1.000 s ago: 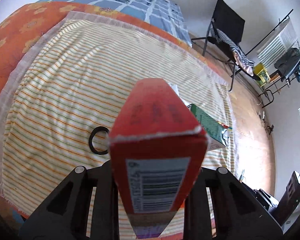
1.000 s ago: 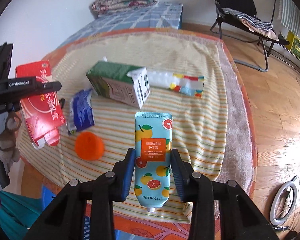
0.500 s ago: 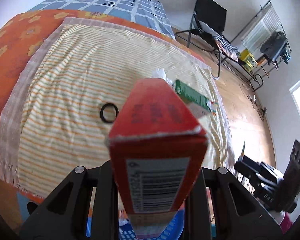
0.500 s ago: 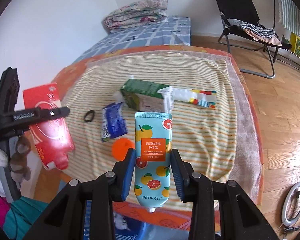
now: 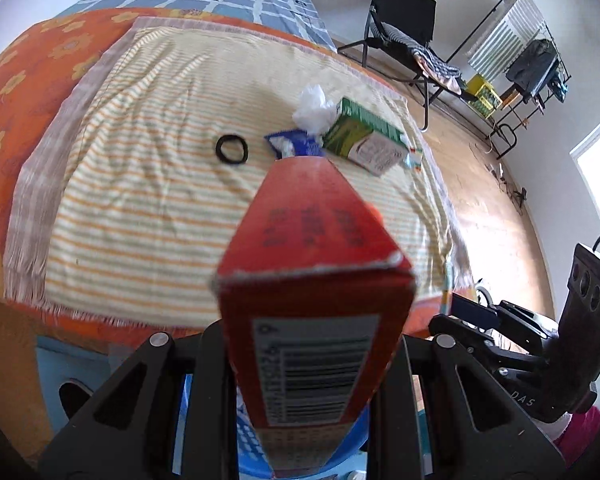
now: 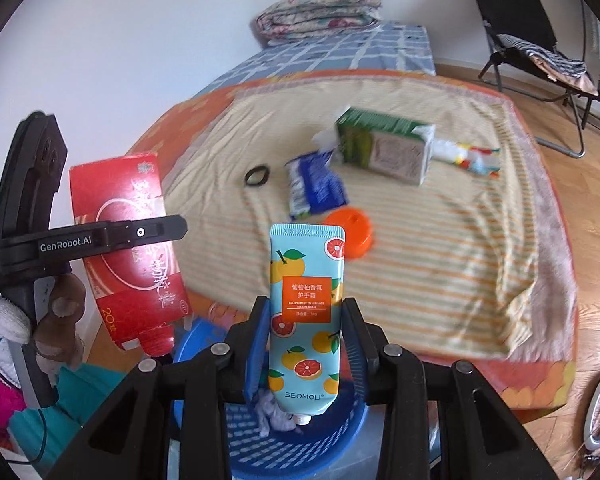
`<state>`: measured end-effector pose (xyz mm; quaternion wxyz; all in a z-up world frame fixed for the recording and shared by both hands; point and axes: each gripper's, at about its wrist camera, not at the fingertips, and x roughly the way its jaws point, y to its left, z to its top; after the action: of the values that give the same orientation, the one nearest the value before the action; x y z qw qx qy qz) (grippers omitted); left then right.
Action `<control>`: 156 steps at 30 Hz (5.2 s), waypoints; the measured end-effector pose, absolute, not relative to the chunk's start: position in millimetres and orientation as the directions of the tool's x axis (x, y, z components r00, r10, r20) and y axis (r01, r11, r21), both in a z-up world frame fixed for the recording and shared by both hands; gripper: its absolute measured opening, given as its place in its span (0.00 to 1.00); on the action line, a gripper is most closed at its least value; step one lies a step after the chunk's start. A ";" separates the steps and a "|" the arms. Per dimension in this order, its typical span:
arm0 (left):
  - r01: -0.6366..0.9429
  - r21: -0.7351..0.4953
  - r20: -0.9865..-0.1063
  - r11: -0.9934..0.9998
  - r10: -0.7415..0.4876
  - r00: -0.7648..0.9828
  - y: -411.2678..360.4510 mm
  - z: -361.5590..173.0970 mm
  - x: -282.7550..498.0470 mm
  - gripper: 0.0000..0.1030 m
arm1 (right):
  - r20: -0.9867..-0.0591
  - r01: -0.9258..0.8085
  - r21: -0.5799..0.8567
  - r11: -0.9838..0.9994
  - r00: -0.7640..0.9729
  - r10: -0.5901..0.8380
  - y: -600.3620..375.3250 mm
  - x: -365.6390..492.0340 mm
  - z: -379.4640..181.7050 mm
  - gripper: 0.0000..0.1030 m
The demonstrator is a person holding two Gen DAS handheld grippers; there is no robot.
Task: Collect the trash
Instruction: 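Carry the red box and lotion tube to the blue basket and release both, then move the left gripper to the black hair tie and close on it, then lift the black hair tie with the left gripper while the right gripper grasps the orange cap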
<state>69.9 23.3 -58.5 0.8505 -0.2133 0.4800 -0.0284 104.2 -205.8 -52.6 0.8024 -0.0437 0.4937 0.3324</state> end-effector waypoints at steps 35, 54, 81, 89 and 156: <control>-0.094 -0.269 -0.901 0.958 -0.216 0.376 -29.1 -145.8 34.7 0.22 | -0.907 -0.560 0.277 0.781 0.117 0.405 -197.9 67.0 -143.5 0.36; -0.118 -0.229 -0.917 0.966 -0.174 0.358 -21.4 -152.8 34.0 0.54 | -0.918 -0.525 0.262 0.810 0.124 0.377 -207.5 73.3 -147.8 0.70; -0.148 -0.262 -0.879 0.953 -0.173 0.445 -0.1 -113.3 52.3 0.54 | -0.896 -0.534 0.192 0.823 0.246 0.369 -205.0 80.6 -109.6 0.83; -0.161 -0.261 -0.862 0.952 -0.155 0.483 15.6 -96.8 73.2 0.54 | -0.878 -0.544 0.162 0.823 0.302 0.372 -201.9 88.2 -92.2 0.83; -0.163 -0.148 -0.845 0.975 -0.039 0.533 64.8 -102.1 202.0 0.05 | -0.882 -0.547 0.150 0.823 0.303 0.362 -159.4 183.0 -104.5 0.22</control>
<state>202.0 64.8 -102.1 0.8692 -0.1051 0.4819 0.0357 183.0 -159.4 -104.5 0.8021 -0.0895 0.5179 0.2834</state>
